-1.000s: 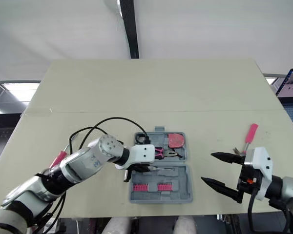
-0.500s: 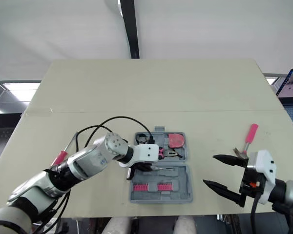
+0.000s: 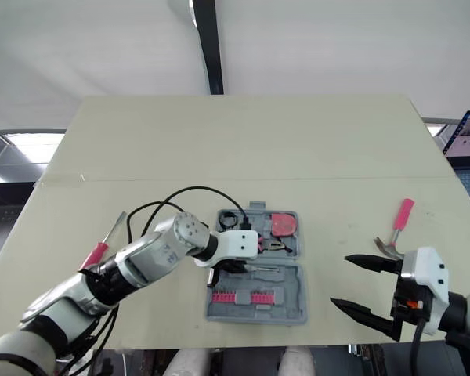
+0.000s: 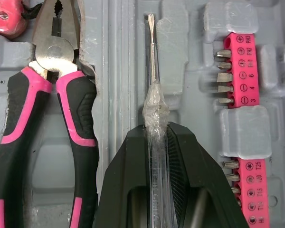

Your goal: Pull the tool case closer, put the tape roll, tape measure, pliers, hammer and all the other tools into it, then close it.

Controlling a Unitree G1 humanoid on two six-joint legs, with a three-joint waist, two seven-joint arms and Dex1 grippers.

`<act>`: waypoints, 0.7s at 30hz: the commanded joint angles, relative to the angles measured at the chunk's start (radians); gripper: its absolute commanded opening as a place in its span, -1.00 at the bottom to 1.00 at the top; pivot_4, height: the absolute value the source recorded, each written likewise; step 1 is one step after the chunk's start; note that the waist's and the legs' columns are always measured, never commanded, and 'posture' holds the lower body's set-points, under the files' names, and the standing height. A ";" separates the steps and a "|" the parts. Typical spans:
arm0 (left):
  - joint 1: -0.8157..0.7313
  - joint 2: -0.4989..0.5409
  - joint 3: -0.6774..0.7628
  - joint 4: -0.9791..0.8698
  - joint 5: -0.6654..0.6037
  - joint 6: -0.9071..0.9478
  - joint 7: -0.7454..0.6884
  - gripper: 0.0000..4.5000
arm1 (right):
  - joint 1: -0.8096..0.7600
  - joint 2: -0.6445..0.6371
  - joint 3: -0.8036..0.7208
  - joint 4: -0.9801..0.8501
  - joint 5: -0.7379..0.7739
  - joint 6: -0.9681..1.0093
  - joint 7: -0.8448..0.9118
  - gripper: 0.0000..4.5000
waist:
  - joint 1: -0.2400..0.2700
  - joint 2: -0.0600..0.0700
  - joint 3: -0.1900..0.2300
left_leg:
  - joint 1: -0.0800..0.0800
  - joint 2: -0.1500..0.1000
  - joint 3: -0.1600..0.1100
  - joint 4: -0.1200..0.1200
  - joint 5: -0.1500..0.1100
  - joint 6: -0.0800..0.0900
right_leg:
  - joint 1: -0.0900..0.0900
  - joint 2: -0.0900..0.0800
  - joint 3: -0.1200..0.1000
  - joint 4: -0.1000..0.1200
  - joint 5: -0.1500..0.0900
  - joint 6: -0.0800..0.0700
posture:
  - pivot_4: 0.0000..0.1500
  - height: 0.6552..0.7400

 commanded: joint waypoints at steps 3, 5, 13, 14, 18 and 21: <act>-0.014 -0.005 0.014 -0.006 0.022 -0.003 0.000 -0.98 | 0.001 0.000 -0.024 -0.019 0.011 -0.007 -0.001 1.00 | 0.000 0.000 0.000 | 0.000 0.000 0.000 0.000 0.000 0.000 | 0.000 0.000 0.000 0.000 0.000 0.000 | 1.00 1.00; -0.016 -0.003 0.017 -0.018 0.020 0.005 -0.004 -0.98 | -0.001 0.001 -0.021 -0.019 0.011 -0.007 -0.003 1.00 | 0.000 0.000 0.000 | 0.000 0.000 0.000 0.000 0.000 0.000 | 0.000 0.000 0.000 0.000 0.000 0.000 | 1.00 1.00; -0.022 0.013 0.019 -0.067 0.016 0.035 -0.019 -0.98 | -0.020 0.007 -0.001 -0.012 0.008 -0.010 -0.009 1.00 | 0.000 0.000 0.000 | 0.000 0.000 0.000 0.000 0.000 0.000 | 0.000 0.000 0.000 0.000 0.000 0.000 | 1.00 1.00; -0.024 0.015 0.018 -0.068 0.018 0.035 -0.020 -0.98 | -0.021 0.008 0.000 -0.011 0.007 -0.010 -0.009 1.00 | 0.000 0.000 0.000 | 0.000 0.000 0.000 0.000 0.000 0.000 | 0.000 0.000 0.000 0.000 0.000 0.000 | 1.00 1.00; -0.039 0.007 0.014 -0.055 0.023 0.030 -0.017 -0.98 | -0.023 0.009 0.003 -0.011 0.008 -0.010 -0.009 1.00 | 0.000 0.000 0.000 | 0.000 0.000 0.000 0.000 0.000 0.000 | 0.000 0.000 0.000 0.000 0.000 0.000 | 1.00 1.00; -0.049 0.002 0.010 -0.051 0.023 0.030 -0.019 -0.98 | -0.021 0.009 0.001 -0.014 0.008 -0.009 -0.010 1.00 | 0.000 0.000 0.000 | 0.000 0.000 0.000 0.001 0.000 0.000 | 0.000 0.000 0.000 0.000 0.000 0.000 | 1.00 1.00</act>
